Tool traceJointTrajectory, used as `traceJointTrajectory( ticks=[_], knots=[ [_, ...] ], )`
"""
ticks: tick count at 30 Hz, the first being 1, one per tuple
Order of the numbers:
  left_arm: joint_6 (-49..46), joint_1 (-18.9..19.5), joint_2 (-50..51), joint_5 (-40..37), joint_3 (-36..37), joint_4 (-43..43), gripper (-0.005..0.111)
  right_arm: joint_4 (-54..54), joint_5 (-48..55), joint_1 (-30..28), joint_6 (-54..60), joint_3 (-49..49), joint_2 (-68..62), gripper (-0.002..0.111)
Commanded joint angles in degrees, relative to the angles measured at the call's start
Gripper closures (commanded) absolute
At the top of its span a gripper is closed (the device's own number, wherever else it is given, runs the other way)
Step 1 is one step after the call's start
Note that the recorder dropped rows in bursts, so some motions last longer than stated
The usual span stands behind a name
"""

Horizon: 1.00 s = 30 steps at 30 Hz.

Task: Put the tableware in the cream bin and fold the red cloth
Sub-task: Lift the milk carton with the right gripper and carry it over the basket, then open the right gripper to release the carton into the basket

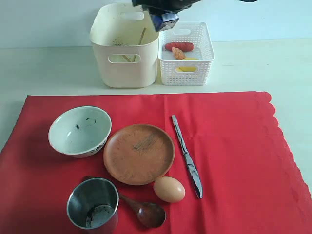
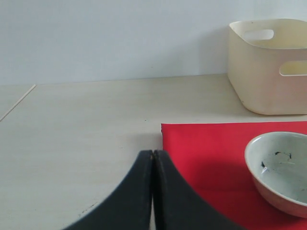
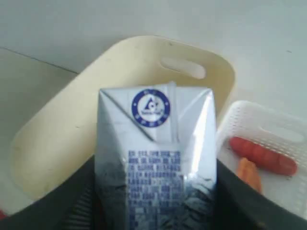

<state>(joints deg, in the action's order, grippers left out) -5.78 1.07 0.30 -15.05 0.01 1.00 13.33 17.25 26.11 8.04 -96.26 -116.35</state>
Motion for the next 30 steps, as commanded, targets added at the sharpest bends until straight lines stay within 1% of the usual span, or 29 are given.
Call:
traceJointTrajectory(
  ticks=[1,4,8,10,13,17,19,23,26,28,30],
  knots=[
    [-0.02,0.15,-0.30,0.05,-0.01,0.53,0.104,-0.14,-0.51,-5.23,-0.77,-0.15,-0.35,0.108],
    [-0.02,0.15,-0.30,0.05,-0.01,0.53,0.104,-0.14,-2.24,-7.47,-0.77,-0.15,-2.60,0.108],
    [-0.02,0.15,-0.30,0.05,-0.01,0.53,0.104,-0.24,-5.35,-7.88,-0.77,-0.15,-5.68,0.108],
    [-0.02,0.15,-0.30,0.05,-0.01,0.53,0.104,-0.24,-6.89,-7.88,-0.77,-0.15,-7.12,0.106],
    [-0.02,0.15,-0.30,0.05,-0.01,0.53,0.104,0.03,-8.35,-7.88,-0.77,-0.15,-8.55,0.096],
    [-0.02,0.15,-0.30,0.05,-0.01,0.53,0.104,0.04,-9.98,-7.77,-0.77,-0.15,-9.91,0.075],
    [-0.02,0.15,-0.30,0.05,-0.01,0.53,0.104,0.04,-10.56,-7.77,-0.77,-0.15,-10.16,0.062],
    [-0.02,0.15,-0.30,0.05,-0.01,0.53,0.104,2.09,-10.70,-7.77,-0.77,-0.15,-10.35,0.045],
    [-0.02,0.15,-0.30,0.05,-0.01,0.53,0.104,6.72,-10.43,-7.77,-0.77,-0.15,-10.35,0.037],
    [-0.02,0.15,-0.30,0.05,-0.01,0.53,0.104,11.03,-8.99,-7.77,-0.65,-0.15,-9.97,0.036],
    [-0.02,0.15,-0.30,0.05,-0.01,0.53,0.104,12.13,-5.87,-7.90,-0.65,-0.15,-9.11,0.036]
  ],
)
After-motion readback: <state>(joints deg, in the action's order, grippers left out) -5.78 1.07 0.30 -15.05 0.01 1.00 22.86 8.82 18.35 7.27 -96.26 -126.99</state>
